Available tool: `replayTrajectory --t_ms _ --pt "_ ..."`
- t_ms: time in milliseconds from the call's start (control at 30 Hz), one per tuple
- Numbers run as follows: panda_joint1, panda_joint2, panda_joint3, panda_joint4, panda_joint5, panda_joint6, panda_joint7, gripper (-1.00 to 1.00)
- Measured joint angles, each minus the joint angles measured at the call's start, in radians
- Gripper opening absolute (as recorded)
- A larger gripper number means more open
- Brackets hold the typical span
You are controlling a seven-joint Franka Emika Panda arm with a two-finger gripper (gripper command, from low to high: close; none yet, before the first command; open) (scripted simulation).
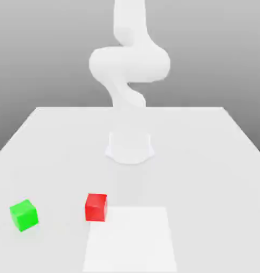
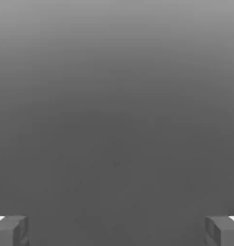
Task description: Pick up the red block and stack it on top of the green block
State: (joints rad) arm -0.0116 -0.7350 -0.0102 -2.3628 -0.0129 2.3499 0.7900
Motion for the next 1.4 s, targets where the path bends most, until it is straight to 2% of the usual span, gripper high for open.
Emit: replayTrajectory --t_ms 367,567,667,800,833,1067,1300,1400 --pt "-0.06 0.35 -0.081 -0.324 -0.051 0.262 -0.064 0.0" --pt "-0.089 0.601 -0.141 -0.511 -0.037 0.445 -0.138 0.0" --pt "-0.096 0.752 -0.134 -0.527 0.031 0.563 -0.197 0.0" --pt "-0.151 0.903 -0.056 -0.509 0.118 0.69 -0.262 0.0" --pt "-0.166 0.924 -0.041 -0.507 0.119 0.708 -0.263 -1.0" --pt "-0.17 0.922 -0.038 -0.507 0.115 0.706 -0.259 -1.0" --pt "-0.164 0.691 -0.078 -0.541 0.001 0.509 -0.178 -1.0" --pt "-0.23 0.675 -0.12 -0.478 -0.002 0.431 -0.194 -1.0"
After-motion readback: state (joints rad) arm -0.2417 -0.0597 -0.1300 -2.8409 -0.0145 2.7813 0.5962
